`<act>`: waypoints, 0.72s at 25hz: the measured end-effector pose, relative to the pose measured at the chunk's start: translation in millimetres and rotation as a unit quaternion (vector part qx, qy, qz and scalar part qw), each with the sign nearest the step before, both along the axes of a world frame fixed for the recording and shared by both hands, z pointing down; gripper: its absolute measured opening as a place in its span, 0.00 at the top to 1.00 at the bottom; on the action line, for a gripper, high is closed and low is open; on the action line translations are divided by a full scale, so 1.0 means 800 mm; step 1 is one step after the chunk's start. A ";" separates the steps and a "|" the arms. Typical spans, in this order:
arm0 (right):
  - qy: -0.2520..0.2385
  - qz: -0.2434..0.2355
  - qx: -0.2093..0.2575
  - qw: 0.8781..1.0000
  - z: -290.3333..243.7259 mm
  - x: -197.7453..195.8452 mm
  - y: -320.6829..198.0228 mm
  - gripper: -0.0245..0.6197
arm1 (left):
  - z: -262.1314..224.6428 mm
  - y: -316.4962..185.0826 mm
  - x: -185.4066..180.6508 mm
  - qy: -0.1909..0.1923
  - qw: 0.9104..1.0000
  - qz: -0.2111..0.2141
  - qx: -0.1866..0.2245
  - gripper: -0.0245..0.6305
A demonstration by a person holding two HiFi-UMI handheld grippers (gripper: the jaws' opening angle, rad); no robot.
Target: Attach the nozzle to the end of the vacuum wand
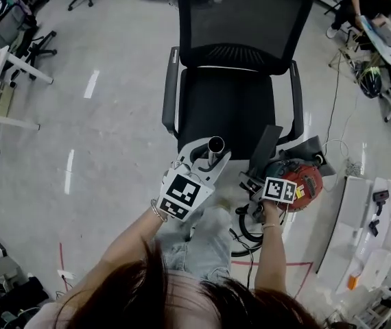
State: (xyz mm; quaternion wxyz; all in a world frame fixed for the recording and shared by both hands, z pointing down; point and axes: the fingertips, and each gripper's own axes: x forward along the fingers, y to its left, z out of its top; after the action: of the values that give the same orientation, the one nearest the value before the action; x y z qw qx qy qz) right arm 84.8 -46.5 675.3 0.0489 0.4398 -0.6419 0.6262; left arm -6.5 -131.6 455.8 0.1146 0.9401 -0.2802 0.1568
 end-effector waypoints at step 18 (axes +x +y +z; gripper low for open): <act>-0.028 0.020 0.022 0.999 -0.067 0.041 0.038 0.69 | -0.009 0.067 0.050 -0.037 0.999 -0.023 0.017 0.73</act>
State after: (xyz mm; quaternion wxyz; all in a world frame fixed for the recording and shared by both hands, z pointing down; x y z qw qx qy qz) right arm 117.7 -16.2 621.7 0.0085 0.4358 -0.6475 0.6250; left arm 33.6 -78.2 448.5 0.0915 0.9288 -0.3083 0.1843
